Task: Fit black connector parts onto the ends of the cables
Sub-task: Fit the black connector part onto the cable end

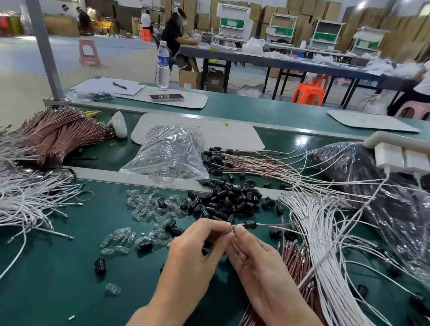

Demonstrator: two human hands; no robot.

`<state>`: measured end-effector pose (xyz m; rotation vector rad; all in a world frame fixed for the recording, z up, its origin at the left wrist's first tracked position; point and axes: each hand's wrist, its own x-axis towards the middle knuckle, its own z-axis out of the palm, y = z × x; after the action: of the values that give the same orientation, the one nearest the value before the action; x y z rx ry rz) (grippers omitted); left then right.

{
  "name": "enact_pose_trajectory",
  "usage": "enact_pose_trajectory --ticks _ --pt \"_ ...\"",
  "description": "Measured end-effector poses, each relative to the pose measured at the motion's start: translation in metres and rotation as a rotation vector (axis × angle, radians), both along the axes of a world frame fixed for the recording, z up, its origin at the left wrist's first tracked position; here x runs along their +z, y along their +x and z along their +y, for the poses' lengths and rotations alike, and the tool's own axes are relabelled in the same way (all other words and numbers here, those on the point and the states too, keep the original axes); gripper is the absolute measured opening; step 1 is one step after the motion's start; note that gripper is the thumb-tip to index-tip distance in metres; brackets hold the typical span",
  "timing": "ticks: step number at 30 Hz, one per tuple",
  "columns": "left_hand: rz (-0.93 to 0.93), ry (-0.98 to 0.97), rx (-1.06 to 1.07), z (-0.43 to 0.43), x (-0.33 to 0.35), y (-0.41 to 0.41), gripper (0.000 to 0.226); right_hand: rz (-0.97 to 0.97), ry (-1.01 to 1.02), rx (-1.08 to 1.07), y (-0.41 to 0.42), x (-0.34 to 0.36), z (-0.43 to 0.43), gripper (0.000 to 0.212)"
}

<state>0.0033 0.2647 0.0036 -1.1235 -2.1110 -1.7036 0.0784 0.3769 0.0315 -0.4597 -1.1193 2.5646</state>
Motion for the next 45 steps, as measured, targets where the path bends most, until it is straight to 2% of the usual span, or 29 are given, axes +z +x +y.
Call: enact_pose_trajectory --ticks 8,12,16,20,22,28,42,45 --pt "0.071 -0.039 -0.004 -0.0018 0.0054 0.002 0.025 0.026 0.041 0.034 -0.0028 -0.0018 0.001 0.028" --pt "0.042 -0.091 0.002 -0.0017 0.0039 0.0033 0.018 0.016 0.086 0.011 -0.0049 -0.006 0.0029 0.033" --pt "0.063 -0.127 -0.001 -0.0019 0.0033 0.0027 0.02 0.018 0.104 0.008 -0.0056 -0.0091 0.0031 0.037" --pt "0.049 -0.08 -0.003 -0.0029 0.0057 0.0022 0.025 0.032 0.078 0.018 -0.0053 -0.0071 0.0019 0.037" --pt "0.02 -0.033 -0.003 -0.0033 0.0068 0.0012 0.016 0.047 0.051 0.01 -0.0048 -0.0054 0.0017 0.035" --pt "-0.026 0.0 -0.01 -0.0033 0.0063 -0.0008 0.013 0.035 -0.061 -0.13 -0.0056 -0.0058 0.0069 0.025" --pt "-0.06 0.001 -0.059 -0.0046 0.0057 -0.0003 0.015 -0.028 0.079 -0.093 -0.001 -0.0028 0.006 0.025" --pt "-0.042 -0.022 -0.067 -0.0045 0.0059 0.0006 0.015 -0.053 0.106 -0.106 -0.001 -0.0025 0.0047 0.031"
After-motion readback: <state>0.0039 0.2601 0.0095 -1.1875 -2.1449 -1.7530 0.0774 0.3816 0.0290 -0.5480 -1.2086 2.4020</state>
